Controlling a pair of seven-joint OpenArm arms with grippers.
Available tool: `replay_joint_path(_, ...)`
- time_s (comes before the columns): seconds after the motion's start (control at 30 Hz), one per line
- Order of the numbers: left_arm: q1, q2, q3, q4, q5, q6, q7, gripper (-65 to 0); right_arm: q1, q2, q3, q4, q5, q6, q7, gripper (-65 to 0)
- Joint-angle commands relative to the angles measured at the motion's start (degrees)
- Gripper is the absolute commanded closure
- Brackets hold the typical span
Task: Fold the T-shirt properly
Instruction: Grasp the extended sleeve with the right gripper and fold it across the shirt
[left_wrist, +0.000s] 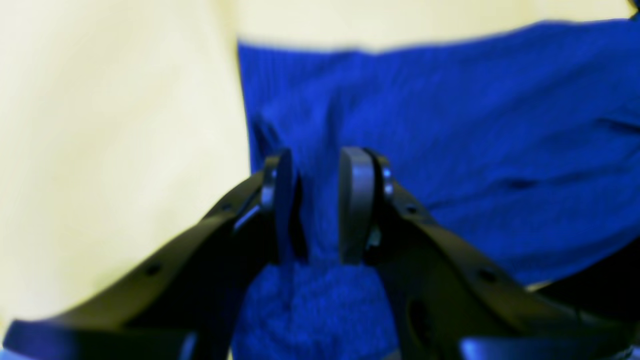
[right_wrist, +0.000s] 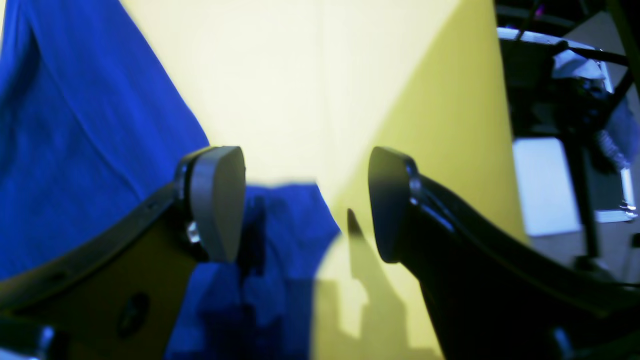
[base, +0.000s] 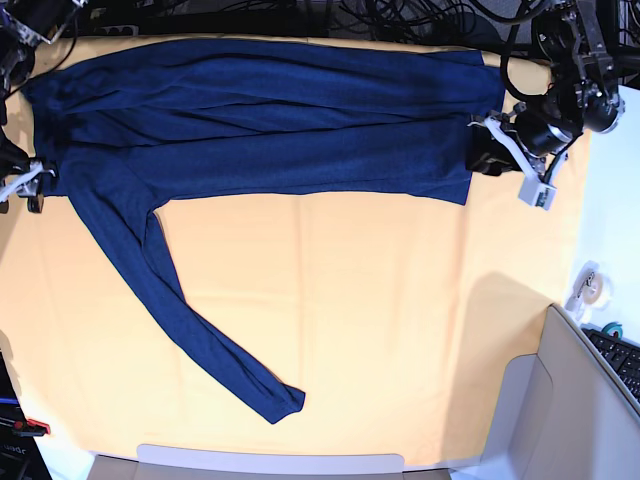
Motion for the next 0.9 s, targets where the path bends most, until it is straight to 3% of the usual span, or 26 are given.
replay_joint_path(0.0,-0.26,-0.39,-0.93,0.81,-0.74,-0.27,-0.2,-16.3,2.87,0.46,-1.46,-0.53,1.18,0.69,1.38,-38.7)
replay_joint_path(0.33,-2.28,-0.39,-1.2,0.89,-0.57,-0.18,-0.2,-16.3,26.08,0.2,-18.43,-31.38,1.18,0.69,1.99,-38.7)
replay_joint_path(0.43,-2.28,-0.39,-1.28,0.89,-0.57,-0.18,-0.2,-16.3,30.56,0.11,-21.33,-38.68,1.18,0.69,5.33,-38.7)
replay_joint_path(0.6,-2.28,-0.57,-1.37,0.81,-0.57,-0.18,-0.2,-16.3,34.34,0.28,-25.9,-48.61,1.18,0.69,9.29,-38.7)
replay_joint_path(0.87,-2.28,-0.66,-1.37,0.81,-0.57,-0.18,-0.2,-16.3,32.93,-2.09,-30.65,-49.49,1.18,0.69,9.55,-36.6)
